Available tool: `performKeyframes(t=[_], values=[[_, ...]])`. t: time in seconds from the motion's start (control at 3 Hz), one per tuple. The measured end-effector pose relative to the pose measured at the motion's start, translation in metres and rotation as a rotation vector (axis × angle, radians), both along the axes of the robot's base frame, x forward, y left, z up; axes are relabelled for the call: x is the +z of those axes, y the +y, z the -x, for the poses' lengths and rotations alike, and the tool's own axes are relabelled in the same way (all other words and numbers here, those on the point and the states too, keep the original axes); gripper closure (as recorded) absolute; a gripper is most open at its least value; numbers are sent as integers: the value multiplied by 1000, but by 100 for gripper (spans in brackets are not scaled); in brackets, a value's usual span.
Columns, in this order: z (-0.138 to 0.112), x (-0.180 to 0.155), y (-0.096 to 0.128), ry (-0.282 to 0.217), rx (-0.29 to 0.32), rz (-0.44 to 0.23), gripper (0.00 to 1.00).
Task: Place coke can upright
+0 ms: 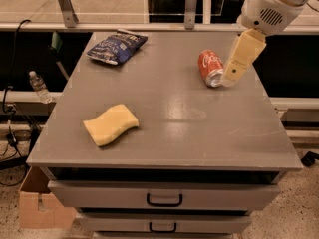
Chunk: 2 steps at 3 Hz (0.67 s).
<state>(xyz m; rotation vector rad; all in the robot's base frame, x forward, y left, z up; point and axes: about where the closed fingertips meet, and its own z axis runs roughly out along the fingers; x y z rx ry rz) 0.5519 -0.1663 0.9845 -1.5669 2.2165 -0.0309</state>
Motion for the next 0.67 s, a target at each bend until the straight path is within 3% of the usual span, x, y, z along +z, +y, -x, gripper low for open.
performKeyframes(t=[0.67], values=[[-3, -1, 5, -3, -1, -16, 0]])
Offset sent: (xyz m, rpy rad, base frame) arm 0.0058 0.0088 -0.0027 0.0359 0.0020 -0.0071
